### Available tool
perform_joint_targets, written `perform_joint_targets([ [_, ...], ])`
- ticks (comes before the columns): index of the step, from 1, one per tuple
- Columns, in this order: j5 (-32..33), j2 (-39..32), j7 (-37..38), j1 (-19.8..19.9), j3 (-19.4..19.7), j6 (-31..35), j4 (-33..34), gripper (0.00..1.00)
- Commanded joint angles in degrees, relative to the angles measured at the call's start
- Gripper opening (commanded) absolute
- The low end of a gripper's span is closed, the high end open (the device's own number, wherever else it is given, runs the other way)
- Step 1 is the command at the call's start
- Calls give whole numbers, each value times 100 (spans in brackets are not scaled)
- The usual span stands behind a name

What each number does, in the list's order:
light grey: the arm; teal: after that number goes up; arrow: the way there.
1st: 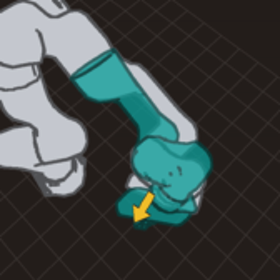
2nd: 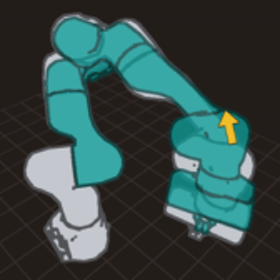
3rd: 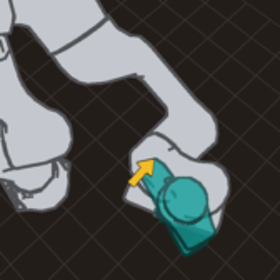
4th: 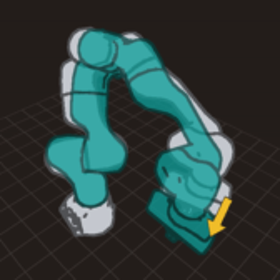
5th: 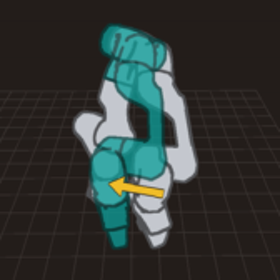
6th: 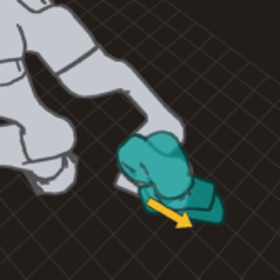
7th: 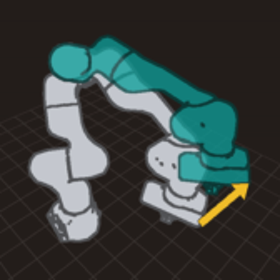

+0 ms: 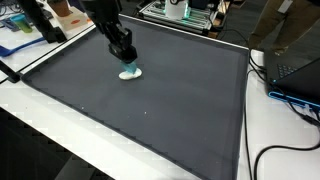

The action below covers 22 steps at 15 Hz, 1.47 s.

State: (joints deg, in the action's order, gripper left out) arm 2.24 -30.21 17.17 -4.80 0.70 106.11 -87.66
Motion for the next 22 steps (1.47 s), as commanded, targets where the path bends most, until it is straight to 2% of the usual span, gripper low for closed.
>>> perform_joint_targets([
  [1, -567, 178, -393, 278, -98, -970, -95, 21],
  [3, -819, 213, -518, 366, -95, -1325, -61, 21],
  [7, -1109, 520, -860, 442, -125, -1238, -251, 21],
  [11, -1431, 1713, -1429, 371, -265, -597, -1302, 21],
  [12, -1233, 862, -1182, 351, -172, -1013, -363, 21],
  [13, -1238, 1059, -1185, 330, -194, -982, -484, 46],
  [15, -1236, 1076, -1176, 327, -191, -988, -463, 46],
  [16, -1235, 1011, -1176, 336, -186, -988, -446, 21],
  [17, -1218, 1175, -1225, 314, -200, -852, -684, 21],
  [22, -1903, 2431, -1919, 499, -261, -1002, -2198, 21],
])
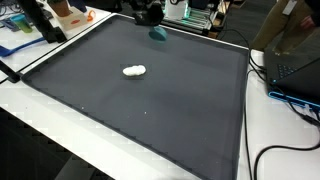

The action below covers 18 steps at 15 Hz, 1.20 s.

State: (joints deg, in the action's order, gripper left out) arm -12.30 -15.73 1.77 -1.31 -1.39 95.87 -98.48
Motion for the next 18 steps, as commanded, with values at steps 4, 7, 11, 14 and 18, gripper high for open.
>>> perform_joint_targets([
  [4, -695, 2159, -414, 74, 19, 486, -2255, 21],
  [7, -585, 1968, -292, 38, 26, 561, -1970, 46],
  [11, -668, 2702, -257, 27, 55, 865, -2626, 46],
  [14, -674, 2709, -253, 27, 56, 907, -2670, 46],
  [18, -903, 2838, -170, 21, 97, 533, -2718, 21],
])
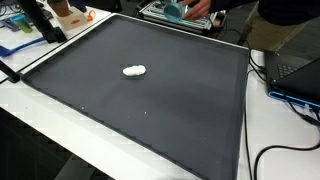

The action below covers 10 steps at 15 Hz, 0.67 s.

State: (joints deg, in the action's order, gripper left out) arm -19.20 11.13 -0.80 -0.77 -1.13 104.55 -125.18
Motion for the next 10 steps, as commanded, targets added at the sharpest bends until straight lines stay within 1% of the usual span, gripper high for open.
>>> perform_joint_targets([
  [1, -385, 252, 89, -37, 94, -487, -82, 21],
  [2, -490, 298, 74, -43, 100, -632, -80, 21],
  [3, -550, 327, 86, -40, 106, -734, -73, 71],
  [4, -562, 322, 108, -23, 128, -770, -58, 72],
  [5, -664, 327, 104, -19, 141, -840, -53, 77],
  [7, -606, 354, 166, 8, 131, -906, -34, 92],
  [8, -484, 390, 185, 24, 115, -824, -66, 99],
  [9, -429, 429, 124, 30, 112, -694, -123, 100],
  [10, -236, 479, 144, 50, 72, -441, -213, 100],
])
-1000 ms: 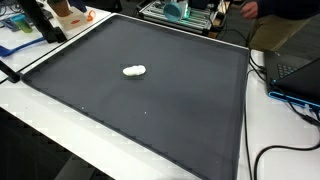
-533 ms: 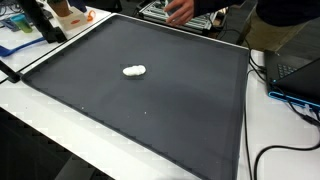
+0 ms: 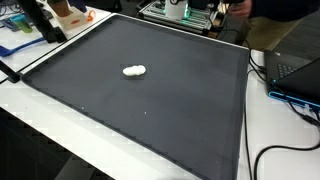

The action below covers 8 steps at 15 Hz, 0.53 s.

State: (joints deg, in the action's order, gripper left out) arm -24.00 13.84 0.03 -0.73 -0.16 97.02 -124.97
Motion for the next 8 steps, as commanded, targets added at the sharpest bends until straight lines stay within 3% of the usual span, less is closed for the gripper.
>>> perform_joint_targets([
  [1, 378, 227, -65, 45, -35, 537, -310, 100],
  [5, 1237, 516, -412, 38, -86, 1756, -1212, 100],
  [8, 1688, 828, -481, 20, -113, 3190, -2155, 100],
])
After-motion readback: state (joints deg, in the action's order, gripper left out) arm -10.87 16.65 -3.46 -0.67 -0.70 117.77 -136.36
